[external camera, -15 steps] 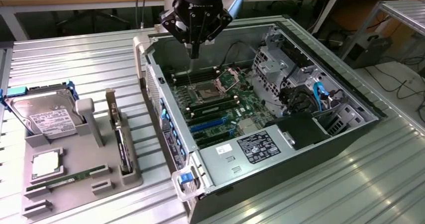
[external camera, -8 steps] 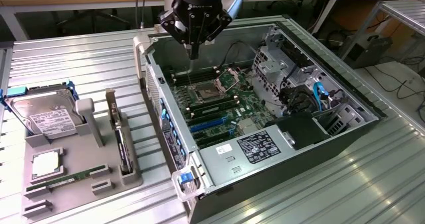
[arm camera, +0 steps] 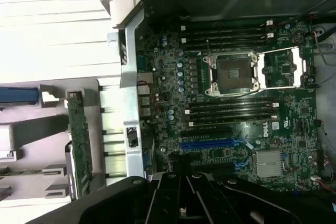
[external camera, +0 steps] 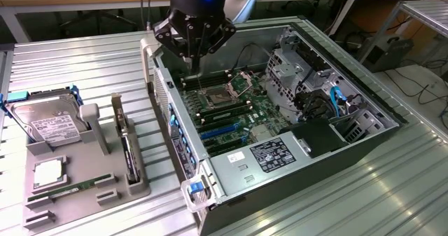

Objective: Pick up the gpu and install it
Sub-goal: 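Reach for the gpu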

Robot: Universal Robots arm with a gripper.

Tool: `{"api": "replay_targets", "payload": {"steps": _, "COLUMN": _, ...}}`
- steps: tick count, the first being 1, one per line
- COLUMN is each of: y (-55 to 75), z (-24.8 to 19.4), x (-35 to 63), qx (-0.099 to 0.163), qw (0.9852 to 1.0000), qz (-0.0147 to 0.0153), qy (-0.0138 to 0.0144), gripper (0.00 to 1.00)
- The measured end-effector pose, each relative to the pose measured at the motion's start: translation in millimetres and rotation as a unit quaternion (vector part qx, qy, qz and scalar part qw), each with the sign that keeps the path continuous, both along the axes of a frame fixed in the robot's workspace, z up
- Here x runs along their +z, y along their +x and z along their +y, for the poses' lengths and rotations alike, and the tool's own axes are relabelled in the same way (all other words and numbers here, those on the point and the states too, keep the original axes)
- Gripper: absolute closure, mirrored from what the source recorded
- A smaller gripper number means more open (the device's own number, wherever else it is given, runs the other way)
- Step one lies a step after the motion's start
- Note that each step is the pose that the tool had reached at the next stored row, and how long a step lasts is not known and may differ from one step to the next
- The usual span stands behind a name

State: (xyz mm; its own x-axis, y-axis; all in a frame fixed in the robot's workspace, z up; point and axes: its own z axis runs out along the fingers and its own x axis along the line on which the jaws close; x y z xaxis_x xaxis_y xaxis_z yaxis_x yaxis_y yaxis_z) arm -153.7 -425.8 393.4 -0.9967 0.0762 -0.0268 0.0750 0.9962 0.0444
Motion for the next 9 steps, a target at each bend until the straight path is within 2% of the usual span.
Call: {"api": "replay_targets", "payload": {"steps": 9, "y": -35.1, "z": -13.2, "x": -0.2, "qx": 0.0, "qw": 1.0, "qz": -0.0006, "qy": 0.0, "gripper": 0.89}}
